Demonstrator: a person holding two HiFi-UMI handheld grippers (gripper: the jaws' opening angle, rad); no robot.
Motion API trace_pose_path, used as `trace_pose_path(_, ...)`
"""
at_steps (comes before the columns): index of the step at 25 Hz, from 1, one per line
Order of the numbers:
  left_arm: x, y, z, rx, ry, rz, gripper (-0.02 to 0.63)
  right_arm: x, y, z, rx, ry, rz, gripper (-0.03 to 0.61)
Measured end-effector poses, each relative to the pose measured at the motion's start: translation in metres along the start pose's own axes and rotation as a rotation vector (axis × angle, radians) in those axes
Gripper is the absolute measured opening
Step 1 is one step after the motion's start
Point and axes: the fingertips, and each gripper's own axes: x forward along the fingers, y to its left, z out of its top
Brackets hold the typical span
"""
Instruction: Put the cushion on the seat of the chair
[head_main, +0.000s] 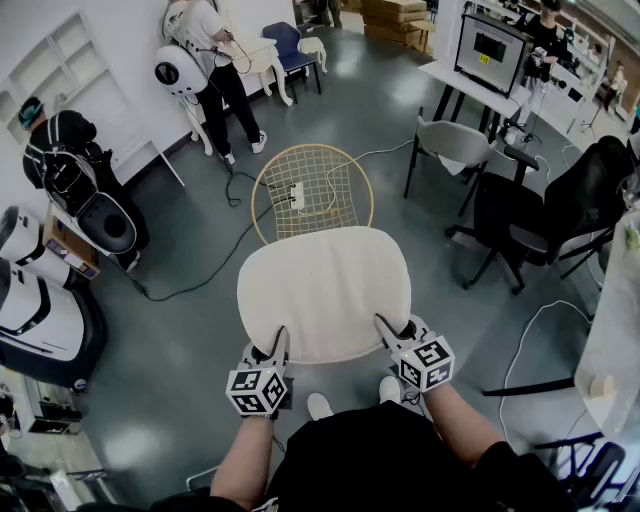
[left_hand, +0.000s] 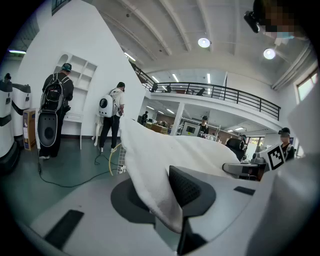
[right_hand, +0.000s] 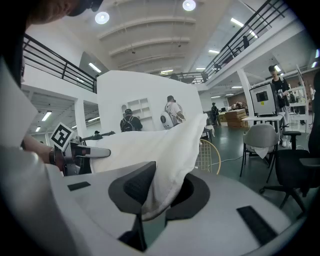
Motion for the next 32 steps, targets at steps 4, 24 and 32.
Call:
trace_pose_path(4, -0.002, -0.002, -0.002, 0.001, -0.003, 0.000, 0.098, -0.003, 0.001, 0.000, -0.003, -0.001, 0.000, 0.072)
trace_pose_path(24, -0.007, 0.021, -0.003, -0.014, -0.005, -0.007, 0.098, 0.011, 0.017, -0.003, 0.007, 0.004, -0.002, 0.081)
trace_pose_path(32, -0.011, 0.042, -0.015, -0.027, 0.019, -0.016, 0.098, 0.026, 0.031, -0.021, 0.024, 0.038, -0.009, 0.081)
